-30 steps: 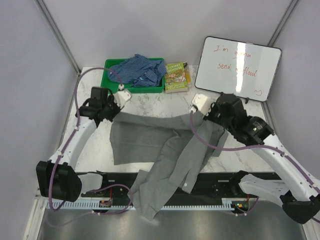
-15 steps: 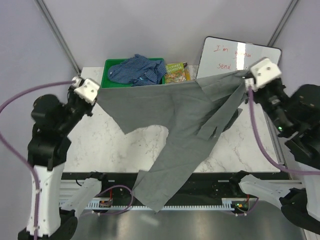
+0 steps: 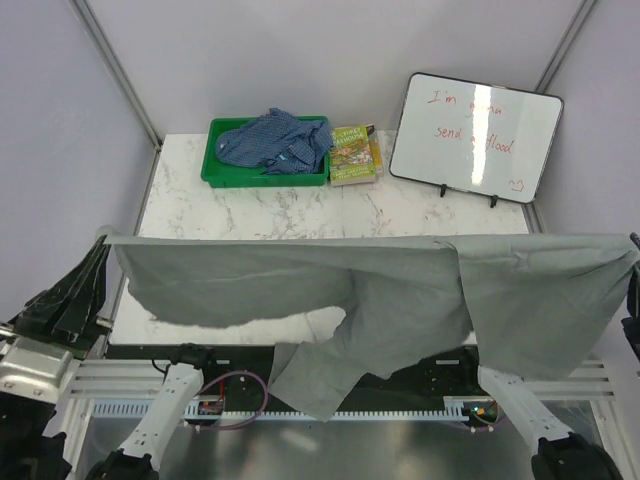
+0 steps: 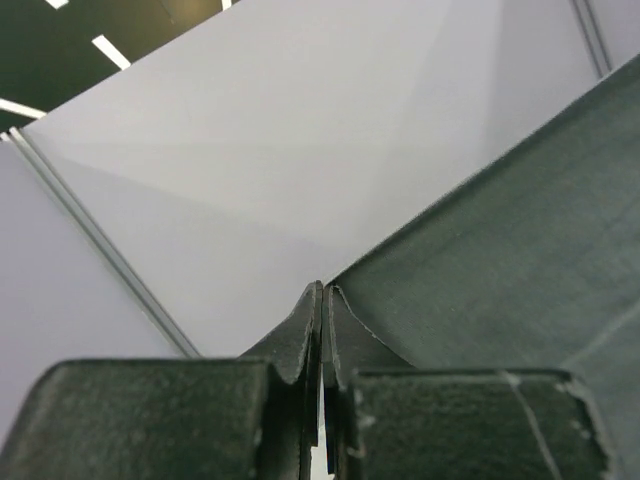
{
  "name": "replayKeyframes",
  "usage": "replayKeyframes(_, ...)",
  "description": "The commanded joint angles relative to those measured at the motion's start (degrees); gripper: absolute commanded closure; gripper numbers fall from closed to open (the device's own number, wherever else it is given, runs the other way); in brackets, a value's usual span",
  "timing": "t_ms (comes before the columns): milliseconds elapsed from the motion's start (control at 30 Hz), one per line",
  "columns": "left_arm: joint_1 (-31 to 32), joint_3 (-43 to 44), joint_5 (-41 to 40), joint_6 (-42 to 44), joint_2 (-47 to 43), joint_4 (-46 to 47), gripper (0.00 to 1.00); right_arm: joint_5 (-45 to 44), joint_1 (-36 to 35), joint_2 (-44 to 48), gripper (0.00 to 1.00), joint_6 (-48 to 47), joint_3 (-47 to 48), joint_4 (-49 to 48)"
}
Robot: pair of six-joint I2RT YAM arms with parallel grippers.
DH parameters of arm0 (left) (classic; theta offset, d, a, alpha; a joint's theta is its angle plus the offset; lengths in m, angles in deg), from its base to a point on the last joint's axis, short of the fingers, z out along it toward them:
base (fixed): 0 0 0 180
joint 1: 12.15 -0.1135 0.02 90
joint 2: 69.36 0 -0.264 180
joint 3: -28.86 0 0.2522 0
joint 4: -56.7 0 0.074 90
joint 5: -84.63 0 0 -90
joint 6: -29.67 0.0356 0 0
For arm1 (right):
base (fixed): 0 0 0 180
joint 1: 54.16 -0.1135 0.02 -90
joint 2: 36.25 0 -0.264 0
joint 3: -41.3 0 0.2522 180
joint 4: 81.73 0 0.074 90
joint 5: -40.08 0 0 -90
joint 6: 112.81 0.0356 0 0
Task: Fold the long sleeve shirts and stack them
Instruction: Flatten the shirt out
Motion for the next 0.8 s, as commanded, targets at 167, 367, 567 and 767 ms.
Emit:
replayKeyframes(167,-0.58,-22.02,-13.61,5.90,3.19,2.23,0.98,-8.45,6.40,-1.60,1.00,-13.15,-22.59,-6.22)
replayKeyframes(367,-0.58,-44.18,-12.02,9.59,9.92,19.19,0.98,-6.25,6.49,-4.14,1.00,-16.05,-46.69,-16.23)
replayKeyframes(567,-0.58,-54.30,-9.74,9.42,29.41,34.67,0.98,-5.02,6.32,-15.12,1.00,-18.08,-60.09,-29.94)
replayKeyframes(767,-0.66,-47.49,-12.01,9.95,52.90,43.21,0.98,-6.94,5.71,-38.03,1.00,-15.01,-57.55,-37.77)
